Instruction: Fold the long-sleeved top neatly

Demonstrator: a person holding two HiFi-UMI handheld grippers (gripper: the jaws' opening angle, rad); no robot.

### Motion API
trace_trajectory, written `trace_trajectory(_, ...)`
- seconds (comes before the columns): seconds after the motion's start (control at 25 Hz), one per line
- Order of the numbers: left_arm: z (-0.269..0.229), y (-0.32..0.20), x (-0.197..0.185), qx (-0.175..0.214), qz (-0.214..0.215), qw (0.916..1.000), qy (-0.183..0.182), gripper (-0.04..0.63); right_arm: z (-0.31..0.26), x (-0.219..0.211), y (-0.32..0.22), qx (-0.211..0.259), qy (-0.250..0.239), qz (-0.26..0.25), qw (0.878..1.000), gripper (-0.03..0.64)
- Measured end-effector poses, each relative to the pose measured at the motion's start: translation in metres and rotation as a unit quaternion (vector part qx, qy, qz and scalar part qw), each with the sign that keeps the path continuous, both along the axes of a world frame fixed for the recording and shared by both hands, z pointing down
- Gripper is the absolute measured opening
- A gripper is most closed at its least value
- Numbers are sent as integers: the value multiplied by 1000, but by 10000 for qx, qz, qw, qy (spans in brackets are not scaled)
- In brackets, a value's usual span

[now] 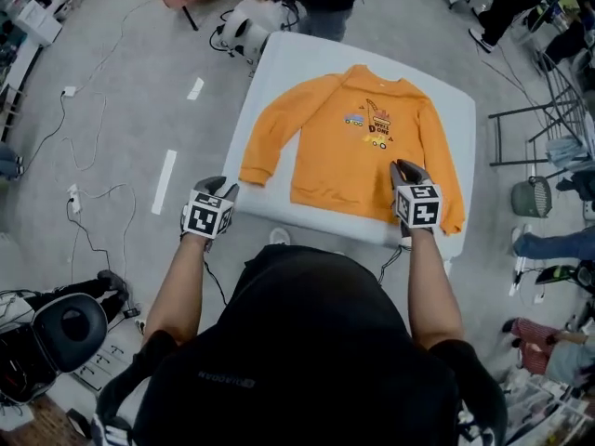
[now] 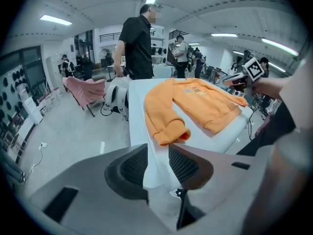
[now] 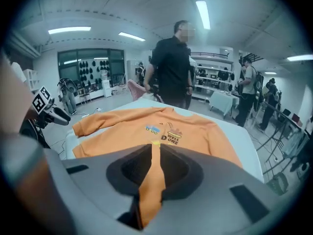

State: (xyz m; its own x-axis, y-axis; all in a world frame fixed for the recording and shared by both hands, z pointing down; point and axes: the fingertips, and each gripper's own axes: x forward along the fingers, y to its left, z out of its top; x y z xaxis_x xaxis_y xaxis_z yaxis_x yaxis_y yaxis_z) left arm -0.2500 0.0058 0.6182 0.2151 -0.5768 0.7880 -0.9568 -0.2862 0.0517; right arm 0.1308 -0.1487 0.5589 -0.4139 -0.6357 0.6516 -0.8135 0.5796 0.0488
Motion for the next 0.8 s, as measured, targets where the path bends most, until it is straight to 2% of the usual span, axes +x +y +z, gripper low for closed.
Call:
trace_trajectory(0.16, 11, -3, 15, 8, 464, 9989, 25, 152, 2, -51, -25, 69, 221, -472, 9986, 72)
trace_trajectory(0.28, 14, -8, 22, 45, 712, 9974, 59, 158, 1, -87, -49, -12, 172, -642, 9978, 91)
trace_trajectory(0.44, 23, -14, 26, 128, 752, 9970, -86, 156, 1, -137, -82, 83, 558, -1195, 9912, 134)
trace_trajectory(0.52, 23, -20, 25, 175, 599, 9980, -95, 129, 10, -160, -95, 181, 933, -1648, 9817, 147)
trace_trajectory(0.56, 20, -24, 23, 217, 449, 9987, -72, 70, 16, -170, -103, 262, 1157, -1878, 9750, 152)
trace_trajectory(0.6, 17, -28, 19, 252, 264, 9993, 7, 48, 23, -180, -111, 350, 1395, -2094, 9672, 152)
trace_trajectory(0.72, 5, -33, 12, 237, -377, 9973, 586, 43, 47, -197, -132, 540, 2040, -2569, 9431, 153)
trace_trajectory(0.8, -2, -33, 8, 194, -765, 9902, 1155, 43, 62, -202, -143, 643, 2382, -2763, 9289, 155)
